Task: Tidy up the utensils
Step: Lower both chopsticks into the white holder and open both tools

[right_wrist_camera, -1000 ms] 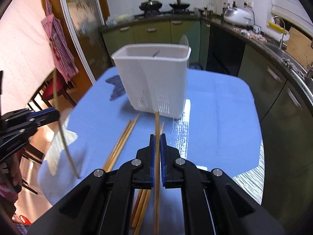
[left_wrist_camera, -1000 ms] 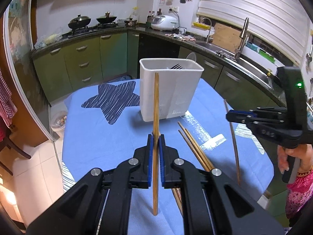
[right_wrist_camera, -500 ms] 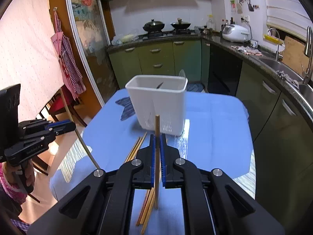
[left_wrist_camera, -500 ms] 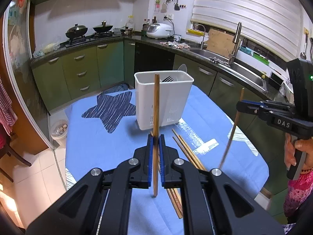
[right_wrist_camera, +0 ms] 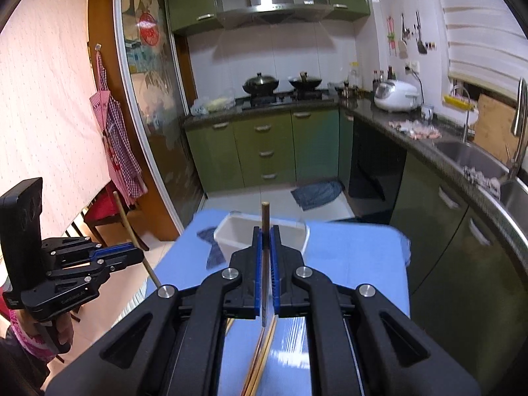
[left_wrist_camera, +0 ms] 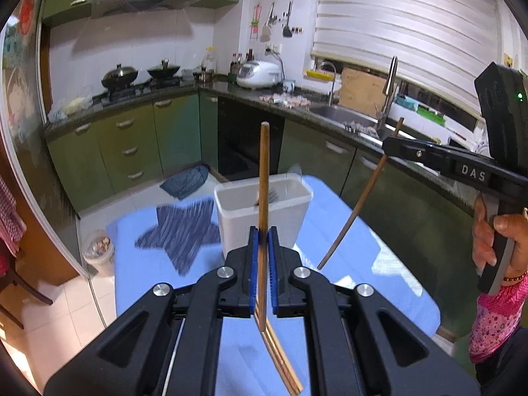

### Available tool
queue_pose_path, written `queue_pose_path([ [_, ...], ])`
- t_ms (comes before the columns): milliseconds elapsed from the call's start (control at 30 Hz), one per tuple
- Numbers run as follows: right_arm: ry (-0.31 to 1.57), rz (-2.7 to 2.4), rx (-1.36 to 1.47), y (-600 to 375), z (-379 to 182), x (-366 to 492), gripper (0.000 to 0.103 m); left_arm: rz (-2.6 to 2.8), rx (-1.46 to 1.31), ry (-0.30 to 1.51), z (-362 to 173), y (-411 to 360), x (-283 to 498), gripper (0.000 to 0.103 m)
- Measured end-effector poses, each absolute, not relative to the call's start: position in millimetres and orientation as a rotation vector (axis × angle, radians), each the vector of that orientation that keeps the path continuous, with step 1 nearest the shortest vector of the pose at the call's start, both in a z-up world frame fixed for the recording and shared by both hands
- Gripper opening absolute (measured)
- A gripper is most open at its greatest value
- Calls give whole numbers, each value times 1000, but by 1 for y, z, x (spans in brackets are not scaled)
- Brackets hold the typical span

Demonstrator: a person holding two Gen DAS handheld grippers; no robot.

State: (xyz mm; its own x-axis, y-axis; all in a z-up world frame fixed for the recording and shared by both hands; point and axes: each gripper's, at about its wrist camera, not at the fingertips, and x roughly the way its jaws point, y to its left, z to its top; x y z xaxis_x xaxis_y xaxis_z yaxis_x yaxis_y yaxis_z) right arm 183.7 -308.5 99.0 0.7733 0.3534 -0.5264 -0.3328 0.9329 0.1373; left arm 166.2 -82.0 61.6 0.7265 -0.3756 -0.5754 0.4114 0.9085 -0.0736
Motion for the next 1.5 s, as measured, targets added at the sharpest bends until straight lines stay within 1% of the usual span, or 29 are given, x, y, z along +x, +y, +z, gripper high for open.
queue_pose_path([
  [267, 495, 350, 17, -305, 154, 202, 5, -425, 53, 476, 117, -98, 204, 6],
  [400, 479, 340, 13, -304, 169, 214, 5, -404, 55, 428, 129, -108, 227, 6],
  [600, 470, 338, 21, -307, 176, 229, 5, -365, 63, 416, 115, -120, 260, 6],
  [867, 463, 332, 46, -308, 179, 250, 5, -336, 90, 539, 59, -123, 284, 7],
  [900, 462, 331, 49, -307, 179, 253, 5, -333, 97, 554, 53, -123, 285, 9],
  [933, 460, 330, 54, -306, 180, 258, 5, -333, 100, 560, 49, -121, 284, 17],
  [967, 459, 327, 57, -305, 179, 261, 5, -328, 99, 563, 46, -119, 282, 28],
  [1000, 461, 322, 62, -304, 179, 266, 5, -325, 99, 564, 44, -117, 280, 33],
  [1033, 464, 318, 66, -303, 177, 272, 5, -323, 101, 562, 42, -115, 276, 40],
  [1100, 479, 313, 78, -302, 170, 286, 5, -320, 113, 554, 41, -113, 267, 45],
  [1167, 506, 309, 88, -300, 158, 299, 5, -314, 124, 550, 40, -110, 257, 53],
  [1300, 554, 299, 89, -300, 125, 314, 5, -320, 116, 577, 34, -99, 239, 54],
  [1400, 589, 298, 88, -299, 100, 321, 5, -317, 109, 610, 22, -92, 225, 60],
  [1500, 620, 293, 72, -293, 81, 327, 6, -325, 106, 635, 14, -89, 216, 60],
])
